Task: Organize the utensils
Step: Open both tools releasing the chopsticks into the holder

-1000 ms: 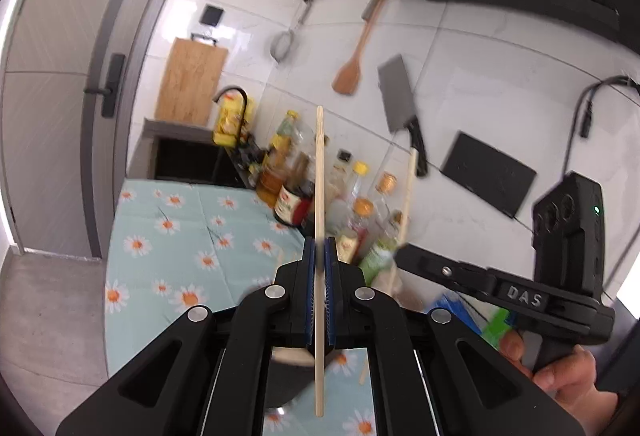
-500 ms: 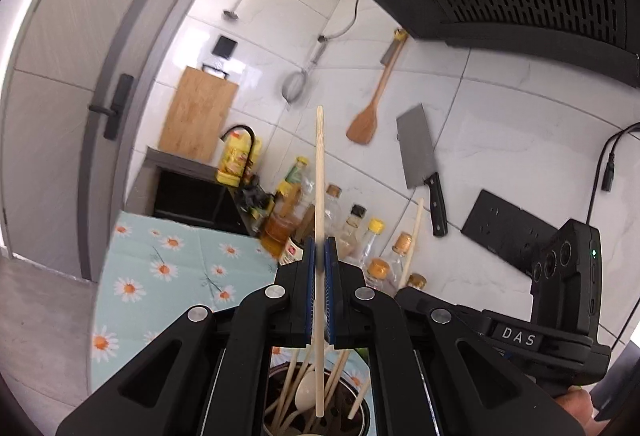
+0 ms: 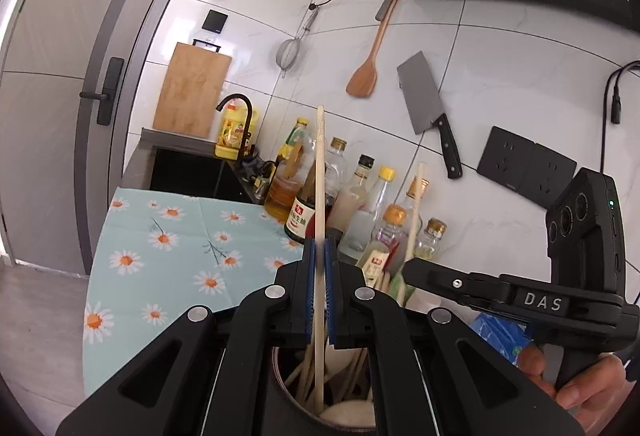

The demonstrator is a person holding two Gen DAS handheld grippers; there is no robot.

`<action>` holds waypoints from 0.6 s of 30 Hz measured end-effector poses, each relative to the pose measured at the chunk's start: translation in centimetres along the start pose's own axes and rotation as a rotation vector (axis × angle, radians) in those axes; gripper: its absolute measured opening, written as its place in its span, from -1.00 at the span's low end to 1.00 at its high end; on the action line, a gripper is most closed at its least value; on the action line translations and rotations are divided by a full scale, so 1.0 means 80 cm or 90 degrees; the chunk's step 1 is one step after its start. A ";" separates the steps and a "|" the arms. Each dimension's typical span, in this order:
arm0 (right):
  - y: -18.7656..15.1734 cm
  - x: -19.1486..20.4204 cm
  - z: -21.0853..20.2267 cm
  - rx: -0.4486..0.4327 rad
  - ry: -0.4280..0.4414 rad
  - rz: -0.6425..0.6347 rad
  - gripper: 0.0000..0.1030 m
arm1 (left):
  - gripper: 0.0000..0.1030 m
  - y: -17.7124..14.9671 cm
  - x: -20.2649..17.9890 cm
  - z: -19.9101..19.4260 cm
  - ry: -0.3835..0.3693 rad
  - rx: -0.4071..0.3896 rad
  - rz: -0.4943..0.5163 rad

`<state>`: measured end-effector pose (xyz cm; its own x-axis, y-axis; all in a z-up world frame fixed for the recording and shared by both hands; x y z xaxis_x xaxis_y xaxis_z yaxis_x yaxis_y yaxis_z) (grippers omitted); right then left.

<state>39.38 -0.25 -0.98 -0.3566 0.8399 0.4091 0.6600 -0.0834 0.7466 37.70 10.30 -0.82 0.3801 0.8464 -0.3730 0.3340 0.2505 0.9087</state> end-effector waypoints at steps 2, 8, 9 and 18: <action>-0.007 0.003 0.001 0.002 -0.004 -0.011 -0.89 | -0.93 -0.007 0.001 -0.001 0.005 0.006 0.002; -0.024 0.008 0.003 0.020 -0.001 -0.010 -0.89 | -0.93 -0.027 0.003 -0.007 0.002 0.032 -0.021; -0.026 0.008 0.002 0.019 -0.001 -0.010 -0.89 | -0.93 -0.031 0.003 -0.010 0.004 0.034 -0.023; -0.034 0.013 -0.018 0.021 0.004 -0.005 -0.63 | -0.91 -0.043 -0.006 -0.034 0.009 0.043 -0.037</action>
<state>36.26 0.06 -1.84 -0.3664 0.8371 0.4062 0.6779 -0.0589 0.7328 33.99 10.28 -3.25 0.3465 0.8379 -0.4217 0.4130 0.2674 0.8706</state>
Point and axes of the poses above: each gripper's, at about its wrist camera, not at the fingertips, and z roughly the way its jaws point, x to its left, y to its top, the point moved 10 cm from there along z, roughly the way its jaws point, and after that the axes turned 11 degrees about -y, right-handed, at the moved point
